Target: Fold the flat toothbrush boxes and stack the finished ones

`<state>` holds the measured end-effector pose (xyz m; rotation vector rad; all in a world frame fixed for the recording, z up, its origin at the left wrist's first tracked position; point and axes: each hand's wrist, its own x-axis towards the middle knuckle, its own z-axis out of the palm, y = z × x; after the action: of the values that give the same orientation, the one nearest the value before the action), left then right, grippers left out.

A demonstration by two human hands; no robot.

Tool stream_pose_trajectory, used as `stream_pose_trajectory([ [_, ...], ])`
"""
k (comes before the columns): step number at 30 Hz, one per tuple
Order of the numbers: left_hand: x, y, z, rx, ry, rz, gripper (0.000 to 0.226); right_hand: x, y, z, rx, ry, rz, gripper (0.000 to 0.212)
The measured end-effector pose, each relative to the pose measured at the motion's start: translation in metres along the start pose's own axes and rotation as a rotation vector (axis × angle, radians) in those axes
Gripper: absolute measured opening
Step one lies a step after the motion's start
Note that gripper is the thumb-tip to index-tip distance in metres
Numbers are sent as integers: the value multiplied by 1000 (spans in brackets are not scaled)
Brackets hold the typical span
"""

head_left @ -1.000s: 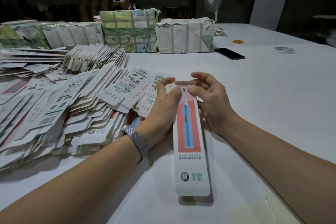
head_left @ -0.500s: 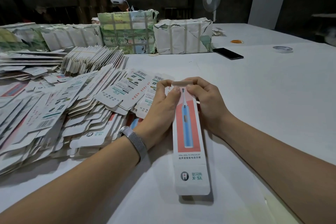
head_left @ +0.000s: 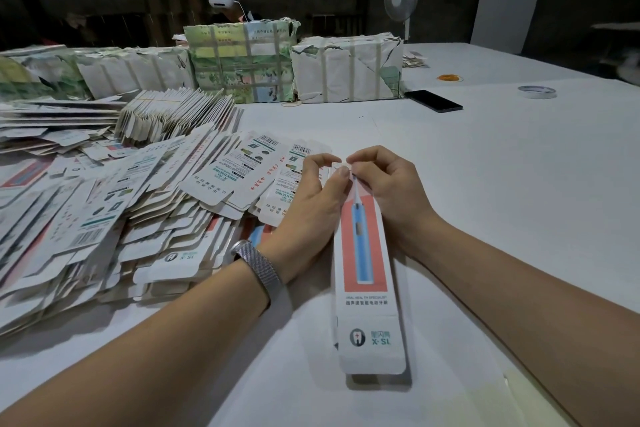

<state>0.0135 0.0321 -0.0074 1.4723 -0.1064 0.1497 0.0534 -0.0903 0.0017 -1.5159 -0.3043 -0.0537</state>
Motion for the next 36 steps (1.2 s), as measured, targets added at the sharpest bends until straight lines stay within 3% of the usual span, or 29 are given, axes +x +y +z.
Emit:
stream_pose_trajectory([
  [11, -2, 4, -1, -51, 18, -21, 5, 3, 2, 0, -22, -33, 19, 21],
  [15, 0, 2, -1, 46, 94, 6, 12, -1, 2, 0, -1, -55, -42, 16],
  [20, 5, -3, -2, 94, 126, 25, 7, 0, 2, 0, -19, -66, -40, 24],
  [25, 3, -4, -4, 44, -2, -11, 8, 2, -1, -1, 48, -52, 47, 37],
  [36, 0, -3, -4, -12, -100, 27, 18, 5, -4, -2, 123, -84, 118, 27],
])
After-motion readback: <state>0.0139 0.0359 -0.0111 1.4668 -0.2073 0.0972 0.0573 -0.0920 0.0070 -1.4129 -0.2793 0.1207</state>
